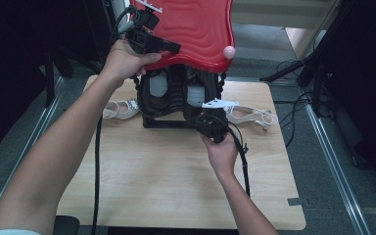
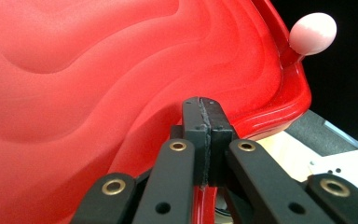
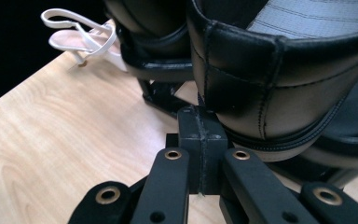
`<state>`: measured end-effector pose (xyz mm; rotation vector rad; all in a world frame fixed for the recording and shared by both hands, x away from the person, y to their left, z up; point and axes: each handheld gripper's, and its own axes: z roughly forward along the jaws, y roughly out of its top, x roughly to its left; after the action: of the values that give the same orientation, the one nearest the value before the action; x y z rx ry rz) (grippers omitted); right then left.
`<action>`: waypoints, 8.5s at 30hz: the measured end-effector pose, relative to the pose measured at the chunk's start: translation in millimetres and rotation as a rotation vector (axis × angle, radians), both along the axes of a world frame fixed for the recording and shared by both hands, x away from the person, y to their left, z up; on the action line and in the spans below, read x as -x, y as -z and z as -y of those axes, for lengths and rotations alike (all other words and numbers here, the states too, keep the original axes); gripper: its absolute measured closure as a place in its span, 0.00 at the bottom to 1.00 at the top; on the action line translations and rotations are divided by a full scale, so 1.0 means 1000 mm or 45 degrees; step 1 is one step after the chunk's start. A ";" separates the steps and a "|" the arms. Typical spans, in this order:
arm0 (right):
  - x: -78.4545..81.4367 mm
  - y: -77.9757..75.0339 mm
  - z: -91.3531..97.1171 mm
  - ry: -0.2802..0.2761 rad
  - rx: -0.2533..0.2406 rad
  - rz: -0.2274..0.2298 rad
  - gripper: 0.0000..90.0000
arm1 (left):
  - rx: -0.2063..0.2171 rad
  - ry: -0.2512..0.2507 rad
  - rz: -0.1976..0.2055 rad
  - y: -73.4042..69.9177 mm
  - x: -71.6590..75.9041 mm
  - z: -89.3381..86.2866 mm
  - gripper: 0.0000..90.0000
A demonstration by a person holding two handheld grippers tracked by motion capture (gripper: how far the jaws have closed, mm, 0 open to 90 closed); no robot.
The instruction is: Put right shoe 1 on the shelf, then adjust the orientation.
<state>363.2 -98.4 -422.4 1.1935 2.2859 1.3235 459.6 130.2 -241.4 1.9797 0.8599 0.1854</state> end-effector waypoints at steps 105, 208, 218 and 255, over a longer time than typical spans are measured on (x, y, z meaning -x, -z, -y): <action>0.043 0.058 0.086 -0.023 -0.307 -0.408 0.69 | 0.054 0.134 -0.171 0.167 0.112 -0.052 0.64; 0.057 0.050 0.116 -0.022 -0.163 -0.224 0.72 | -0.048 -0.476 -0.192 0.285 0.004 -0.147 1.00; 0.057 0.051 0.115 -0.025 -0.170 -0.233 0.71 | 0.046 -0.399 -0.221 0.265 0.025 -0.152 1.00; 0.035 0.049 0.107 -0.060 -0.163 -0.223 0.64 | 0.074 -0.513 -0.250 0.267 0.119 -0.252 1.00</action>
<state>328.2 -205.1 -471.1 1.3540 2.3937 1.4544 340.9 382.4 -508.4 1.7722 1.3740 0.1961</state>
